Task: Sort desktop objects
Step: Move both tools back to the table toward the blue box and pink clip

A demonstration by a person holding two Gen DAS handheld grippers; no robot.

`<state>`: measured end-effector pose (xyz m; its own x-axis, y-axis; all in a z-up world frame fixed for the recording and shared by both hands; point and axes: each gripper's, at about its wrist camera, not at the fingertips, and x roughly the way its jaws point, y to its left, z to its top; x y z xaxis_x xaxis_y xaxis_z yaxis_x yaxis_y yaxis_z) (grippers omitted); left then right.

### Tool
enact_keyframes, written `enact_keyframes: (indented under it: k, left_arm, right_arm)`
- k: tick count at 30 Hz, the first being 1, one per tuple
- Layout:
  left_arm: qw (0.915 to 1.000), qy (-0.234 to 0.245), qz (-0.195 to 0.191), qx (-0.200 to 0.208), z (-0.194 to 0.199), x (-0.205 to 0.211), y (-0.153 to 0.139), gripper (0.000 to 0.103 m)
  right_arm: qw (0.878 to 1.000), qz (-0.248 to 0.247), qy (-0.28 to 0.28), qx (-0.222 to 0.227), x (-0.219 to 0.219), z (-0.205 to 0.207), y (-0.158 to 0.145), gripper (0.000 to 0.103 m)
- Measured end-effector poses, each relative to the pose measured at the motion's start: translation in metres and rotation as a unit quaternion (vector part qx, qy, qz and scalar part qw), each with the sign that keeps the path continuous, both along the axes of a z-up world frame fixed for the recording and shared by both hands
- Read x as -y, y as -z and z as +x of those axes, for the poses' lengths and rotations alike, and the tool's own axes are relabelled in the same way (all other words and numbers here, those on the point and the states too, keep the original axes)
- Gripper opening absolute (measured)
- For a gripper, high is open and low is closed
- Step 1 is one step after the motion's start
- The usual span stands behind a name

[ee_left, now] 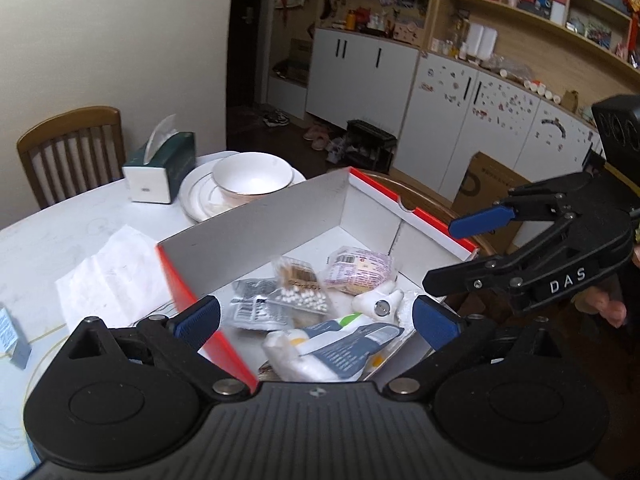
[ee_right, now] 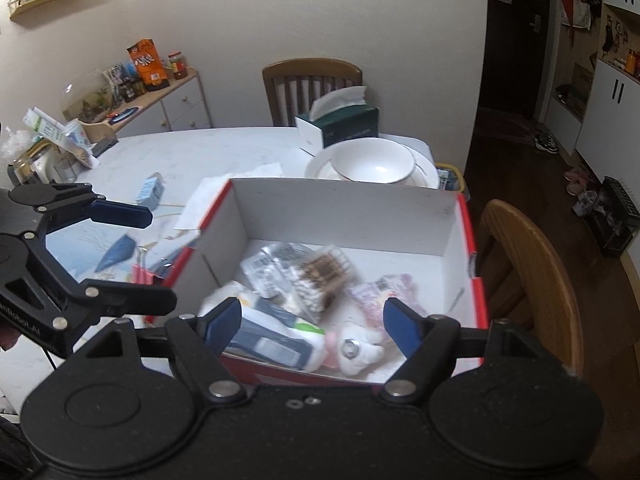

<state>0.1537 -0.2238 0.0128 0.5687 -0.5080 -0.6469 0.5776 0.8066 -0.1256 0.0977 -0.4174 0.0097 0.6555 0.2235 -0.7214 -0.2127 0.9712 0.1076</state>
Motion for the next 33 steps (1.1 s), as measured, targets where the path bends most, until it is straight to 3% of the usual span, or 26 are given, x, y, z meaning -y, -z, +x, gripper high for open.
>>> enact_keyframes:
  k: [15, 33]
  left_arm:
    - [0.9974, -0.072, -0.008, 0.006, -0.011, -0.098, 0.0, 0.103]
    - [0.9936, -0.111, 0.01, 0.018, -0.003, -0.206, 0.013, 0.103]
  right_arm:
    - [1.0, 0.012, 0.004, 0.008, -0.099, -0.013, 0.002, 0.08]
    - [1.0, 0.01, 0.014, 0.0, -0.211, -0.005, 0.016, 0.083]
